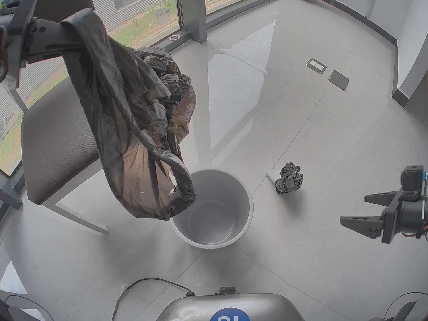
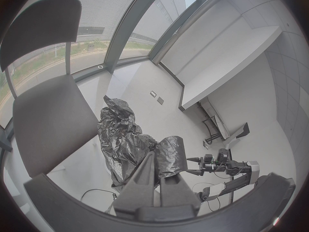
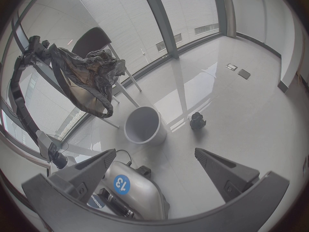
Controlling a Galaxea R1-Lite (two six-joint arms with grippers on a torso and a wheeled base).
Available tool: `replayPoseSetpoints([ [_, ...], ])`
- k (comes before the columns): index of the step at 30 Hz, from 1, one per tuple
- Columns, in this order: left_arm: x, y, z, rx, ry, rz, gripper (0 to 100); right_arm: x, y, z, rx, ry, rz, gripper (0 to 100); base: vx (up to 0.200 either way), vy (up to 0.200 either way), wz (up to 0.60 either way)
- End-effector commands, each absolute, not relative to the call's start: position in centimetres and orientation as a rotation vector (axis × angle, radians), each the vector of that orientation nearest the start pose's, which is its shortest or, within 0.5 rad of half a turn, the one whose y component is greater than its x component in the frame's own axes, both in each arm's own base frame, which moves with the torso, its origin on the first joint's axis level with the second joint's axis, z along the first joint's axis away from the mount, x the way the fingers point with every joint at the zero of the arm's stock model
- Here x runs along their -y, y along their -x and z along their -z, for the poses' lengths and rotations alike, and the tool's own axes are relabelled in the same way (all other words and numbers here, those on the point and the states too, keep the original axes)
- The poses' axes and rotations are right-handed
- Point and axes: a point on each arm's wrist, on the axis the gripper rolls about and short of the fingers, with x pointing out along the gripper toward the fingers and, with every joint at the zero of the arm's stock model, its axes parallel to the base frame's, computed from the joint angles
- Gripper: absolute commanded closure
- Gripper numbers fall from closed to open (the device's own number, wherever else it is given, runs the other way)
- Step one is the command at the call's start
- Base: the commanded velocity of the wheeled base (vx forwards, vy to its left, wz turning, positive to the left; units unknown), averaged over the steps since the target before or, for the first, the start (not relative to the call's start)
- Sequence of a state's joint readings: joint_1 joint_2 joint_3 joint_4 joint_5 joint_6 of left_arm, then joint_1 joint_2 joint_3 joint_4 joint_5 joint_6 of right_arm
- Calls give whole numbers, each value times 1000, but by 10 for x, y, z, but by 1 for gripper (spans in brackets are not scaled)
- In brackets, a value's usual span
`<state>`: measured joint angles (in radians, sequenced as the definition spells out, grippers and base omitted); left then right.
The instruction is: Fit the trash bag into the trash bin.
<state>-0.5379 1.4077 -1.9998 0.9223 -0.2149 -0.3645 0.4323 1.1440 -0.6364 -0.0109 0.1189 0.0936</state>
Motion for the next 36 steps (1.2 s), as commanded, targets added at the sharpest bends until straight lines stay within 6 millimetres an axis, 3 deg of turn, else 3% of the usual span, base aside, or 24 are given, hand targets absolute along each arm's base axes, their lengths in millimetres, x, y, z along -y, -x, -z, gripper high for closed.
replayPoseSetpoints([
  [1,105,-146,-411,-559,283,696,100,-94,-181,-190,-586,8,-546,0,0,0,0],
  [11,138,-170,-392,-657,247,729,100,-142,-235,-190,-568,41,-620,0,0,0,0],
  [14,144,-177,-386,-688,239,718,100,-155,-242,-188,-572,51,-644,0,0,0,0],
  [17,152,-186,-378,-731,238,704,100,-181,-250,-185,-579,69,-701,0,0,0,0],
  [19,150,-185,-378,-735,238,701,100,-186,-250,-183,-583,75,-712,0,0,0,0],
  [25,115,-163,-394,-642,176,675,100,-196,-244,-176,-605,92,-743,0,0,0,0],
  [27,91,-137,-430,-332,184,713,100,-197,-242,-174,-612,98,-750,0,0,0,0],
  [32,95,-142,-399,-213,201,730,100,-201,-239,-176,-604,102,-759,0,0,0,0],
  [36,94,-141,-404,-202,211,732,100,-209,-238,-180,-588,104,-779,0,0,0,0],
])
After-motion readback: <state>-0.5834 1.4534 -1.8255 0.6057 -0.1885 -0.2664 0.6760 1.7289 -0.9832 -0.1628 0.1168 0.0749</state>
